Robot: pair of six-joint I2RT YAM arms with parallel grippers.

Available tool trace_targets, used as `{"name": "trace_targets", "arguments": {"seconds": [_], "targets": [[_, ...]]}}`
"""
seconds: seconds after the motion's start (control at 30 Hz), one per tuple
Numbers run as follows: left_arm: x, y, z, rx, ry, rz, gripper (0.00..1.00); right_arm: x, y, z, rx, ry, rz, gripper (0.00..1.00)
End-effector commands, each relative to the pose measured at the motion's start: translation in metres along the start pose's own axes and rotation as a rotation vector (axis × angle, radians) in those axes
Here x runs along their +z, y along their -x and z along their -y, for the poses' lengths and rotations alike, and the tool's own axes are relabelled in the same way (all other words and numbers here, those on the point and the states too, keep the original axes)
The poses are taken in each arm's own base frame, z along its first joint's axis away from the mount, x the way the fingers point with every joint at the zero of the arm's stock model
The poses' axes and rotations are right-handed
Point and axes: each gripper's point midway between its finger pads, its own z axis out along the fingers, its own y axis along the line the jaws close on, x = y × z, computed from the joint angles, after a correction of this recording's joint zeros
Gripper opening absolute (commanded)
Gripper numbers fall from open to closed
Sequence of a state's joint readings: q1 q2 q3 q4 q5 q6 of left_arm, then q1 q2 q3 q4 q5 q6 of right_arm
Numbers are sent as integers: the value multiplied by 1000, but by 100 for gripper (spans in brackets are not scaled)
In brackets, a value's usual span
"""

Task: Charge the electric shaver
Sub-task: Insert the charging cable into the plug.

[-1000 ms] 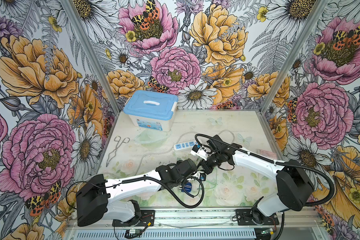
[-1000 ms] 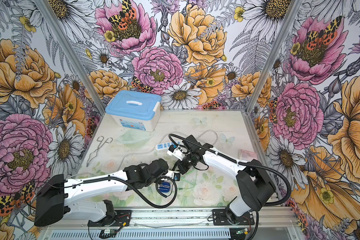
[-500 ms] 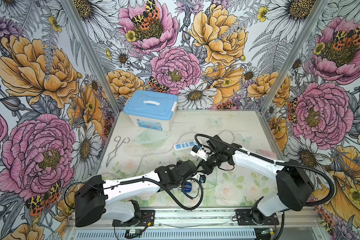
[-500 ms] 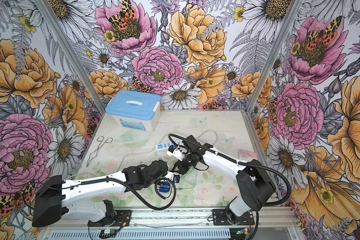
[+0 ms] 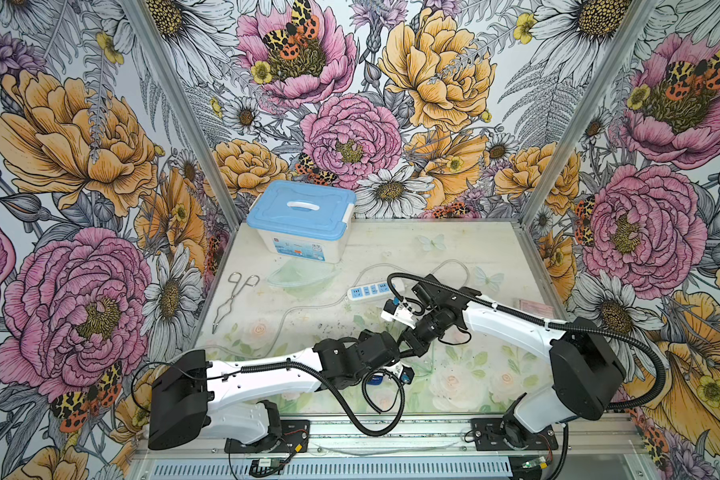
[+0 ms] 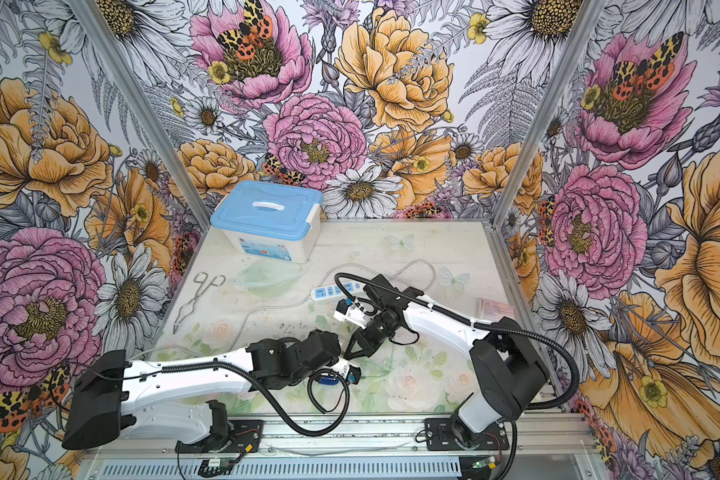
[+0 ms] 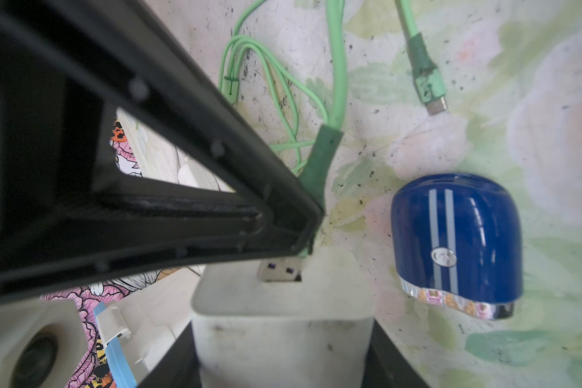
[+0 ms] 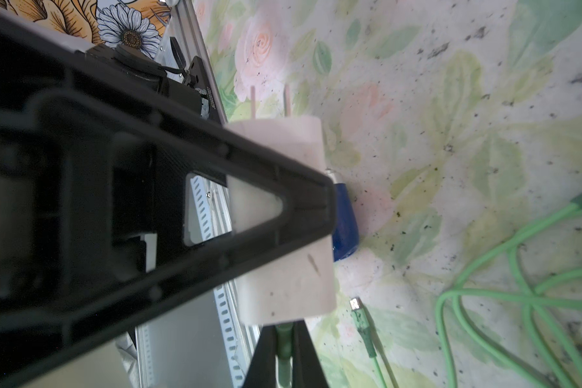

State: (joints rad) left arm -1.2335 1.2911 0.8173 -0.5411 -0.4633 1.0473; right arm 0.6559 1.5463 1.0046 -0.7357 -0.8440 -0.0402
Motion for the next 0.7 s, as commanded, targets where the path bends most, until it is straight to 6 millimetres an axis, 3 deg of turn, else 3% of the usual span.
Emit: {"name": "trace_targets", "arguments": {"seconds": [0.0, 0.3, 0.67], "targets": [[-18, 61, 3, 37, -40, 243, 0, -20, 70, 1, -202, -66, 197, 0], [-17, 57, -8, 45, -2, 220, 0, -2, 51, -3, -168, -38, 129, 0], [-18, 43, -14, 33, 33, 194, 0, 6, 51, -4, -164, -22, 105, 0]]}}
